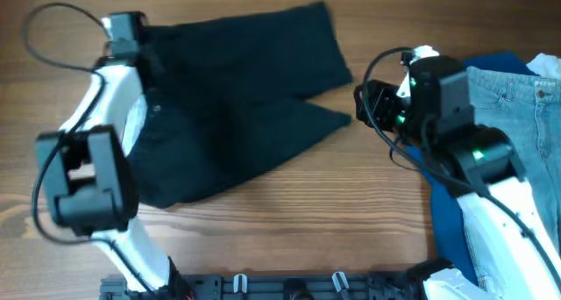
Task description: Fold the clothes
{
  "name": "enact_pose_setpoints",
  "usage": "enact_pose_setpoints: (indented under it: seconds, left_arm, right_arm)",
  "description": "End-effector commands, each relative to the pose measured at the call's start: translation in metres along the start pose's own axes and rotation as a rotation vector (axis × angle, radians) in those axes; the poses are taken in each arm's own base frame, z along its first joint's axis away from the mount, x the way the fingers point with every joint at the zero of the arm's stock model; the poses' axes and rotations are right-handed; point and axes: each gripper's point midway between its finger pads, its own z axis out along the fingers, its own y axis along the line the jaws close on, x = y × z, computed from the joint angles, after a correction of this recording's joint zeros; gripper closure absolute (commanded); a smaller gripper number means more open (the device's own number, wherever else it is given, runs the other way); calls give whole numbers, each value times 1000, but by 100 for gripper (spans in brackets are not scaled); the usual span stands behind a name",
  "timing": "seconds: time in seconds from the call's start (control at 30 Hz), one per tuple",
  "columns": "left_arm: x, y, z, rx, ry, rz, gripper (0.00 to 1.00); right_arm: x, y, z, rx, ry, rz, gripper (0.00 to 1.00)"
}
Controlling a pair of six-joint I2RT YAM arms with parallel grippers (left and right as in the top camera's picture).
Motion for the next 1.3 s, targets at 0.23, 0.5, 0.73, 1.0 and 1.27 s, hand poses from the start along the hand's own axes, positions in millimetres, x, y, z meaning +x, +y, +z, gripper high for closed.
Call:
enact_pose_setpoints:
  seconds: [0.23,0.5,0.73,1.0,1.27]
  left_arm:
    - [-45,15,-154,115,-133,-24,44]
    - [-31,34,-253,186,-184,-31,40]
    - [-31,36,-261,190,-197,-34,38]
    - [-9,20,-260,284,-97,-10,31]
    - [173,-55,-155,352,545,221,39]
  right_arm:
    - [84,-49,179,196,398,-68,31]
    - [86,31,193,-265,483,-140,96]
    - [-82,89,93,-316,-154,-60,75]
    - [15,24,180,-94,227,-226,26]
    - [-49,-22,141,102,20,-185,16]
